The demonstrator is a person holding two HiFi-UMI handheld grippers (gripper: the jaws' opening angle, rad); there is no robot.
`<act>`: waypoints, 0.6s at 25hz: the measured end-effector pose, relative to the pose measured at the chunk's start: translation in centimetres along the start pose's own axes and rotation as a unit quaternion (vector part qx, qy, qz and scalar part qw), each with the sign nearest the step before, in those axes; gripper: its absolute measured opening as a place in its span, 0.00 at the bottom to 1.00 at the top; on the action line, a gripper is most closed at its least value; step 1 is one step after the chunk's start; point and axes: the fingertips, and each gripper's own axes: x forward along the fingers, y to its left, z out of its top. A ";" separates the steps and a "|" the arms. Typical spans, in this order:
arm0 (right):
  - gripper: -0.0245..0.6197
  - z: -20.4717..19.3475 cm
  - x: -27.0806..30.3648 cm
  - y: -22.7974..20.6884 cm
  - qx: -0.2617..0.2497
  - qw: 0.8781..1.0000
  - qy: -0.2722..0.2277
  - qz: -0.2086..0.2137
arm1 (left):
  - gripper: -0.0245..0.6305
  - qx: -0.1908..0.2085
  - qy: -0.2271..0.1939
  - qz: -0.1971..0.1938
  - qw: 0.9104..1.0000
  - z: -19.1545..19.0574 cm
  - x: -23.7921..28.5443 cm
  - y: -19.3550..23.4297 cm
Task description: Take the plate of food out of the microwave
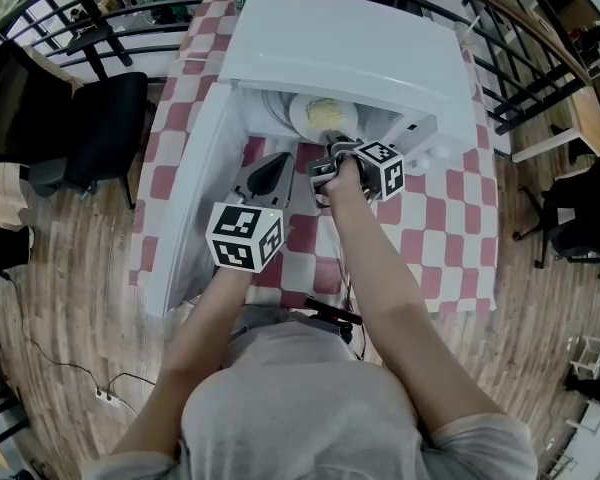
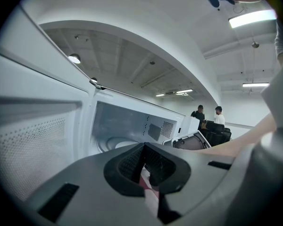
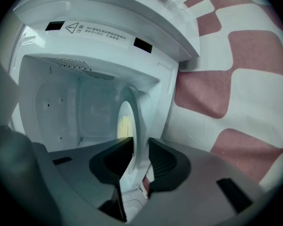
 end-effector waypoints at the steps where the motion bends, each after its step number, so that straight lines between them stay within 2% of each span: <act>1: 0.22 0.0 -0.1 0.1 -0.001 1.000 0.000 0.005 | 0.04 0.000 0.000 0.001 1.000 0.0 -0.1 0.0; 3: 0.19 0.0 -0.4 0.4 -0.006 1.000 -0.003 0.018 | 0.04 -0.001 -0.001 0.001 1.000 0.0 -0.2 -0.1; 4: 0.10 0.0 -0.6 0.8 -0.011 1.000 -0.004 0.024 | 0.04 -0.001 -0.001 0.000 1.000 0.0 -0.2 -0.1; 15: 0.09 -0.5 -1.7 1.1 0.004 0.997 -0.002 0.076 | 0.04 0.001 -0.008 -0.008 1.000 0.3 -1.0 -0.8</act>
